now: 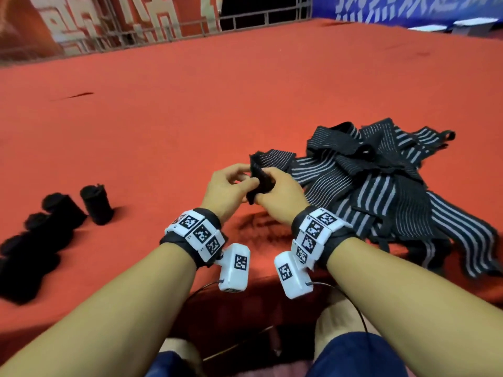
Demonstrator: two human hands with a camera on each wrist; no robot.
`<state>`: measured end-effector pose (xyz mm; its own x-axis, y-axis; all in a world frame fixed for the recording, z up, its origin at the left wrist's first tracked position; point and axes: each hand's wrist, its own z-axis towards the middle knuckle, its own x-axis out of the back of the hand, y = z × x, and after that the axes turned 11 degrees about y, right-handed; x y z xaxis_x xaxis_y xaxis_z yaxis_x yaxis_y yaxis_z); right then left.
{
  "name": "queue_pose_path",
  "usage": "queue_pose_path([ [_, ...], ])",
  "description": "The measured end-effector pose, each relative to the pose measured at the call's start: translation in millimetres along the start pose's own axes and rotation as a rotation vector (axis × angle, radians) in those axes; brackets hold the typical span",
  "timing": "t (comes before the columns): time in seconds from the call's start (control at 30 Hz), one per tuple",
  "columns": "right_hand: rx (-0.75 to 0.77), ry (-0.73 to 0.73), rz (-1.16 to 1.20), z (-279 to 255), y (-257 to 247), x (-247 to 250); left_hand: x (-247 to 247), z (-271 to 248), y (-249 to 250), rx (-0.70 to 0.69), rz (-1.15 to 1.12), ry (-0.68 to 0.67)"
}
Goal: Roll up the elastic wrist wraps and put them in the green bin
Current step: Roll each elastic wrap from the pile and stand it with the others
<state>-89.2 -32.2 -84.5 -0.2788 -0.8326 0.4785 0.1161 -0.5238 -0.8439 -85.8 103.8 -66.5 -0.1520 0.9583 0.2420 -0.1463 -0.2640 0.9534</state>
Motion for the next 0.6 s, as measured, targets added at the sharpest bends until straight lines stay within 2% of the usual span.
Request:
queue_pose_path([
  [0.1, -0.007, 0.09, 0.069, -3.9, -11.8, -7.8, 24.6, -4.2, 2.4, -0.042, -0.075, 0.009],
  [0.2, 0.047, 0.132, 0.192, -9.4, -24.3, -16.1, 45.9, -5.8, 3.0, -0.056, -0.104, 0.116],
  [0.3, 0.106, 0.107, 0.354, -16.6, -43.6, -19.4, 65.7, -7.6, 2.9, -0.105, -0.12, 0.268],
  [0.43, 0.251, 0.002, 0.477, -24.8, -66.0, -20.9, 92.1, -9.9, 8.0, -0.165, -0.111, 0.44],
  [0.53, 0.34, -0.023, 0.458, -29.5, -79.3, -21.8, 102.4, -12.3, 22.3, -0.145, -0.233, 0.433],
  [0.6, 0.356, 0.036, 0.445, -30.1, -86.8, -21.5, 107.2, -16.7, 36.3, -0.147, -0.339, 0.378],
])
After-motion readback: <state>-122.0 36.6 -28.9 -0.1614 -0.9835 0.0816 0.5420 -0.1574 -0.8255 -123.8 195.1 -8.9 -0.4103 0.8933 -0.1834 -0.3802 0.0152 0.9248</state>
